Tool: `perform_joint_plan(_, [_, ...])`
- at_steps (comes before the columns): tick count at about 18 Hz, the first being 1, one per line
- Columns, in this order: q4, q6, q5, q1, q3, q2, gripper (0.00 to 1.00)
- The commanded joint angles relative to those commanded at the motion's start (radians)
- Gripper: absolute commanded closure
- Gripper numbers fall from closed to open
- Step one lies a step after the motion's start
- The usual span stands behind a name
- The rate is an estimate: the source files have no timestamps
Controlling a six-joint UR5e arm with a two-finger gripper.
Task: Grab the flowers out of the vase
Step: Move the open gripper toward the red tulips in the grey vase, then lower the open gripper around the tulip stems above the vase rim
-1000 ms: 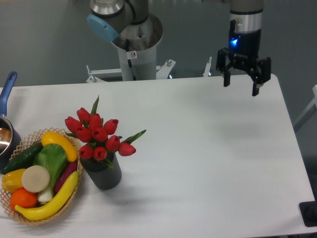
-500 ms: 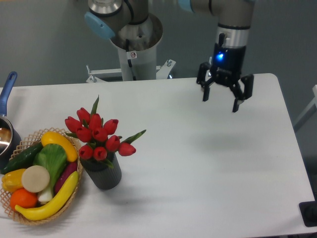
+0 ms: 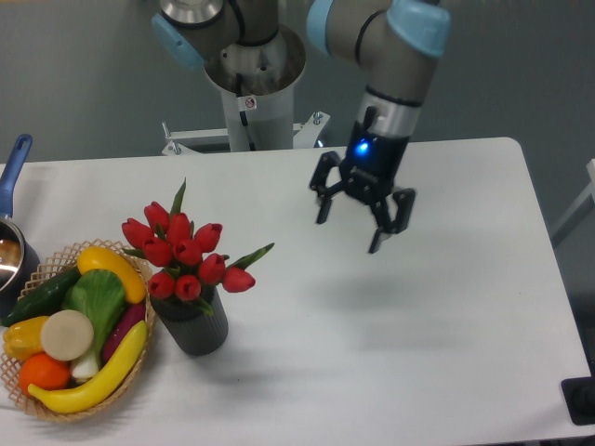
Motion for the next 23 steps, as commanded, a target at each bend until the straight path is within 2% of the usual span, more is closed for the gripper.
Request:
perform_joint_plan(5, [0.0,-0.003,-0.174,-0.009,-0.04,-0.006,0.0])
perform_joint_plan(10, [0.0,-0.017,-0.221,-0.043,-0.064,-0.006,0.0])
perform_joint_plan(18, [0.003,-0.095,-0.315,-0.097,-0.048,-0.066,0.0])
perform_joint_plan(23, [0.008,-0.095,-0.321,-0.118,-0.034,-0.091,0.0])
